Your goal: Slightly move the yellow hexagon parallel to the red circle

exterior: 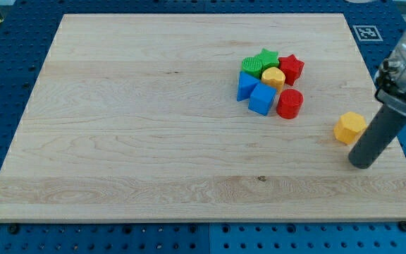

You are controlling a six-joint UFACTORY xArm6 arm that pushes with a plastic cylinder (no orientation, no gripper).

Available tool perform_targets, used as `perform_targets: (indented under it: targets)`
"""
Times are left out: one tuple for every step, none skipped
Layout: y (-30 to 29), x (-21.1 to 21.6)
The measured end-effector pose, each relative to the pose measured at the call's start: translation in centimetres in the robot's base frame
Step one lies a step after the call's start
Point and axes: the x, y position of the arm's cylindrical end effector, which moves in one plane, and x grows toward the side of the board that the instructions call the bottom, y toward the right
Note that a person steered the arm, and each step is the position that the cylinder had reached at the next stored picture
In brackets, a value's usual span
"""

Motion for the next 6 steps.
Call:
perform_targets:
  targets:
    - [0.5, -2.2]
    - [-0.7, -4.7]
    - [-0.8, -5.5]
    - [-0.1, -5.5]
    - [-0.1, -5.5]
    - [-0.1, -5.5]
